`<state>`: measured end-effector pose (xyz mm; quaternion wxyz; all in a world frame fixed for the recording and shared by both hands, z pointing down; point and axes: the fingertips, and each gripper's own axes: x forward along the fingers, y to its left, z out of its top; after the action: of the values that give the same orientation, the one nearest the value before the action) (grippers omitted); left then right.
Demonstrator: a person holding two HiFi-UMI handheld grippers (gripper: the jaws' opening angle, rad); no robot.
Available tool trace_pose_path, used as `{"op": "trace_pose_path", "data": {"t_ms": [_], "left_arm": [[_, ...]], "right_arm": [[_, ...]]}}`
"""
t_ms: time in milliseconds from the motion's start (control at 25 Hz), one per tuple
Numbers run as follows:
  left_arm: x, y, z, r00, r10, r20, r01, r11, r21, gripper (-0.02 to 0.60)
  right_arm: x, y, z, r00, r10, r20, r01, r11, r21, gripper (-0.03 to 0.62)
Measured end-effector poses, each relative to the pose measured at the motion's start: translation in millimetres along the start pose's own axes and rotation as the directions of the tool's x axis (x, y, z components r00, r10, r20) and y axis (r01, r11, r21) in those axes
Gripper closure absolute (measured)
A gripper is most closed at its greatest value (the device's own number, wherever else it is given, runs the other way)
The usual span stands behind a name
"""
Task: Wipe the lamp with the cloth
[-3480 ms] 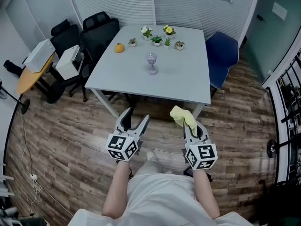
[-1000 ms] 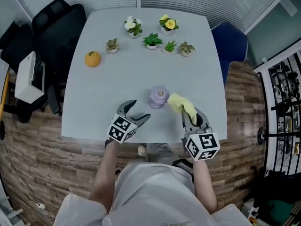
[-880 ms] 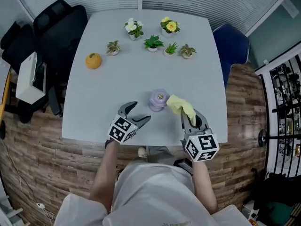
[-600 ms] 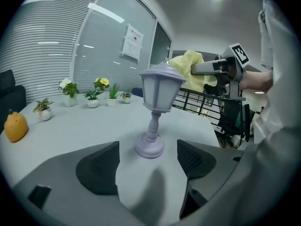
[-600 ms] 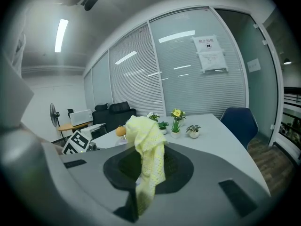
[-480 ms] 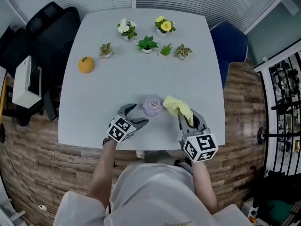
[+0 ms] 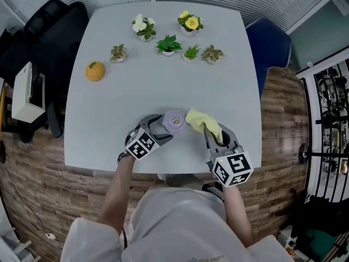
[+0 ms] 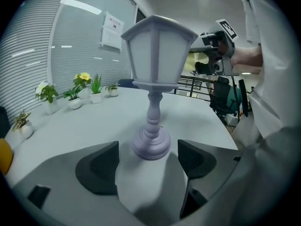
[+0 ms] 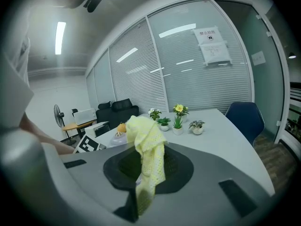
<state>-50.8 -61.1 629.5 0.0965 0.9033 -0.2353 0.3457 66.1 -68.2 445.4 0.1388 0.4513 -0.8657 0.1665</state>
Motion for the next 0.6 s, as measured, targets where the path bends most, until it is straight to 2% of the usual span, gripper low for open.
{"op": "trace_pose_path", "data": {"t_ms": [160, 360, 600], "left_arm": [[8.6, -1.4, -0.8, 0.999, -0.016, -0.032, 0.018, 0.998, 0.059, 0.219], [9.5, 1.6, -0.6, 1.000, -0.008, -0.029, 0.010, 0.999, 0.047, 0.221], [11.6, 1.3, 4.0, 0.999, -0.002, -0.040, 0.006, 0.994, 0.107, 0.220]], "right_arm": [[1.7, -1.2, -0.8, 1.000, 0.016, 0.000, -0.016, 1.000, 0.009, 0.554], [3.8, 3.4, -2.6, 0.999, 0.037, -0.002, -0.037, 0.999, 0.005, 0.554], [3.6, 5.7, 0.0, 0.999, 0.042, 0.004, -0.042, 0.999, 0.002, 0.554]]}}
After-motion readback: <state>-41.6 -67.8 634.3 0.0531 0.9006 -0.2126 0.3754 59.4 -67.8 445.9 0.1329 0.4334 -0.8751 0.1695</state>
